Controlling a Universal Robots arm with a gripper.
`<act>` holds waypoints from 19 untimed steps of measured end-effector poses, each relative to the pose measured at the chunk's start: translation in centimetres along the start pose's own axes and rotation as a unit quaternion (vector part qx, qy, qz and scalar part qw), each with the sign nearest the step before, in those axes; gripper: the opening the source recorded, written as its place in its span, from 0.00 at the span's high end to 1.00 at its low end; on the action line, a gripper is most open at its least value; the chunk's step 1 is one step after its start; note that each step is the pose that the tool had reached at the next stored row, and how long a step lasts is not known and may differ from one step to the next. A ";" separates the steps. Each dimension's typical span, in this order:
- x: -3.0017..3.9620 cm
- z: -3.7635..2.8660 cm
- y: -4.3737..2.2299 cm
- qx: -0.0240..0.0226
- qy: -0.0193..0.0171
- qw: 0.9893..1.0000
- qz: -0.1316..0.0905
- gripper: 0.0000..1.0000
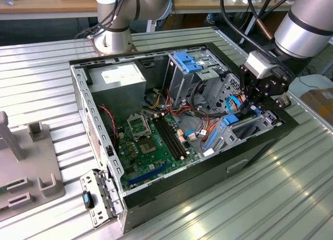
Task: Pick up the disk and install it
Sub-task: 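Insert the second disk wire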
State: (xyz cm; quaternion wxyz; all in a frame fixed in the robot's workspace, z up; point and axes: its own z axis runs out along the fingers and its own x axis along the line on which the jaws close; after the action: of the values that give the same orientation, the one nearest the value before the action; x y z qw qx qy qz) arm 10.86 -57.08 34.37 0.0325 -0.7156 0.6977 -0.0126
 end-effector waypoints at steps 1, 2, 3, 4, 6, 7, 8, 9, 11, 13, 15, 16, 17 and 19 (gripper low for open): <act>0.00 0.00 0.00 0.000 0.000 1.000 0.000 0.84; 0.01 -0.10 0.01 0.000 0.000 1.000 0.000 0.84; 0.01 -0.22 0.00 0.000 -0.001 1.000 0.000 0.84; 0.01 -0.36 -0.01 0.000 0.000 1.000 0.000 0.84; 0.01 -0.46 -0.02 0.000 0.000 1.000 0.000 0.84; 0.03 -0.47 -0.01 0.000 0.000 1.000 0.000 0.84; 0.04 -0.48 -0.01 0.000 -0.001 1.000 0.000 0.84; 0.04 -0.48 -0.01 0.001 -0.001 1.000 0.000 0.84; 0.04 -0.47 -0.01 0.001 -0.004 1.000 0.000 0.84; 0.06 -0.45 0.00 0.001 -0.006 1.000 0.001 0.84; 0.07 -0.46 -0.01 0.001 -0.006 1.000 0.001 0.84; 0.07 -0.46 -0.01 0.001 -0.006 1.000 0.000 0.84; 0.08 -0.46 -0.04 0.001 -0.006 1.000 0.000 0.84; 0.10 -0.46 -0.04 0.001 -0.006 1.000 0.001 0.84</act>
State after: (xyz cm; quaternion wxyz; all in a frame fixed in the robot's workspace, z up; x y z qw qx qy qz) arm 10.87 -57.20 34.83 0.0376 -0.7152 0.6978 -0.0086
